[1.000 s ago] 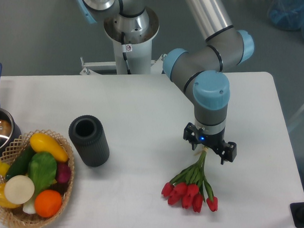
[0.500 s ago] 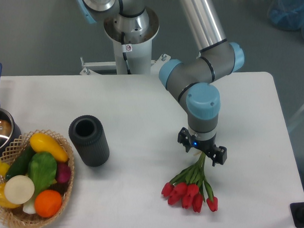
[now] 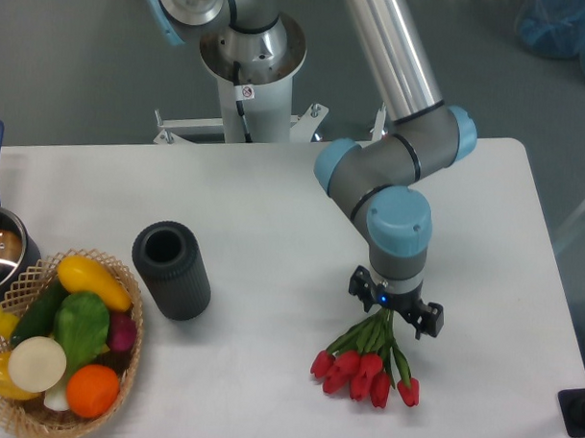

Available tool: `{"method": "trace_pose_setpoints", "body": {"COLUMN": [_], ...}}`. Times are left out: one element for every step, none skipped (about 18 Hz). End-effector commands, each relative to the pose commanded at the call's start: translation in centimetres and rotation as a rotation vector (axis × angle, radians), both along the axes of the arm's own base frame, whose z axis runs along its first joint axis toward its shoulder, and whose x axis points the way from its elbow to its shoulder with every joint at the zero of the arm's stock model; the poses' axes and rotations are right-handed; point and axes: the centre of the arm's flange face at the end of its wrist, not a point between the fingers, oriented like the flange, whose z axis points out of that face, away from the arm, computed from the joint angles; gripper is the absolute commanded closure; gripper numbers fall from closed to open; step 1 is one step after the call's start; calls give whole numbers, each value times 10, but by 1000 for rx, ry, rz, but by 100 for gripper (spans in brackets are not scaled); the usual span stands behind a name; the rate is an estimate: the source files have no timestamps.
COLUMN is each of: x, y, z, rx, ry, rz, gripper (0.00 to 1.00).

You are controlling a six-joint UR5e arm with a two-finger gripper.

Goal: Pick up the flowers from the table
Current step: 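Position the gripper around the tulip stems and close it, then lift the gripped tulip bunch up off the table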

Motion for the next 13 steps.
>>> {"method": "trace_pose_setpoints", "body": {"x": [1,6,9,9,9,11,13,15,16,17,18,19,21], "y": [1,6,9,10,10,11,13,14,13,13,12,13,12], "z": [-4,-10,-11,-9,-7,-8,-7,-5,1,4,6,9,19], "rx": [-3,-9,-8,-5,-4,-4,-4,-2,2,5,6,8,12], "ry": [-5,-13,-11,-8,-6,-8,-8,-5,0,1,4,8,21], "rz": [0,-11,-17,-18,-18,-19,-26,-31,-37,-39,-40,-40,-40], "gripper": [0,0,0,3,14,31,51,87,100,100,100,100,100]}}
